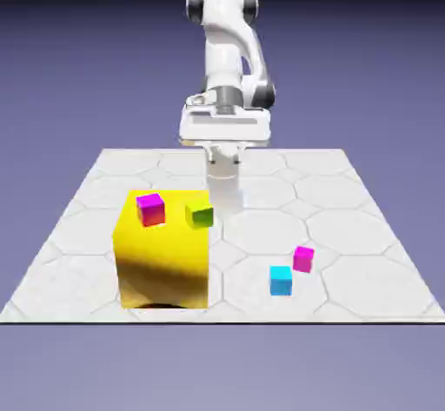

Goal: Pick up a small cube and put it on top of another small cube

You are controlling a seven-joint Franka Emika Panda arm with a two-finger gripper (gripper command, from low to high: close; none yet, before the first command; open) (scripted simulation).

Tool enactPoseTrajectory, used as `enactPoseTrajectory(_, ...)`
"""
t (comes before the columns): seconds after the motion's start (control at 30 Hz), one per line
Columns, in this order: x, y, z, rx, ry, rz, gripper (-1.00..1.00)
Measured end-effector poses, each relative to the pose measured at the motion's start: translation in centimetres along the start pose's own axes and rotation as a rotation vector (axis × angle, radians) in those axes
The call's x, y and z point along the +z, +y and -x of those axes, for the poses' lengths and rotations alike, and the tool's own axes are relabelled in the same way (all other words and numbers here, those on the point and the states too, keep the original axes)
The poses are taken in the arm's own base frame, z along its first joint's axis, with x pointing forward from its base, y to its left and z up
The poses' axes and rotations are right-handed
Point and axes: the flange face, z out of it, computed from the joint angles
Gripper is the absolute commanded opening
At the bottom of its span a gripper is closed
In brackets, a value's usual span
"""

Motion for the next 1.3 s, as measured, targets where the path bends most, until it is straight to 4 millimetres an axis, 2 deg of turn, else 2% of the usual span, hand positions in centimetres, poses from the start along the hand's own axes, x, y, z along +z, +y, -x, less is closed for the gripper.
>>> enactPoseTrajectory(0.23, 7.8, -5.0, 7.9, -0.332, -0.304, 0.193, 0.0)
enactPoseTrajectory(0.37, 11.4, -6.8, 13.4, -0.526, -0.463, 0.3, 0.0)
enactPoseTrajectory(0.43, 12.7, -7.8, 17.0, -0.639, -0.54, 0.346, 0.0)
enactPoseTrajectory(0.53, 14.7, -8.3, 21.3, -0.782, -0.644, 0.425, 0.0)
enactPoseTrajectory(0.67, 16.7, -8.5, 27.3, -0.974, -0.772, 0.526, 0.0)
enactPoseTrajectory(0.8, 17.8, -8.2, 33.6, -1.173, -0.885, 0.62, 0.0)
enactPoseTrajectory(0.9, 21.4, -4.2, 35.6, -1.176, -0.886, 0.622, 0.0)
enactPoseTrajectory(0.93, 22.0, -3.3, 36.0, -1.177, -0.887, 0.622, -1.0)
enactPoseTrajectory(1.0, 22.0, -3.3, 36.0, -1.176, -0.888, 0.622, -1.0)
enactPoseTrajectory(1.1, 18.5, -7.6, 34.0, -1.175, -0.889, 0.622, -1.0)
enactPoseTrajectory(1.13, 18.2, -8.4, 32.4, -1.171, -0.89, 0.622, -1.0)
enactPoseTrajectory(1.17, 18.7, -8.8, 29.8, -1.163, -0.891, 0.623, -1.0)
enactPoseTrajectory(1.27, 19.9, -9.1, 21.7, -1.137, -0.894, 0.63, -1.0)
enactPoseTrajectory(1.3, 20.1, -9.1, 20.1, -1.132, -0.895, 0.632, -1.0)
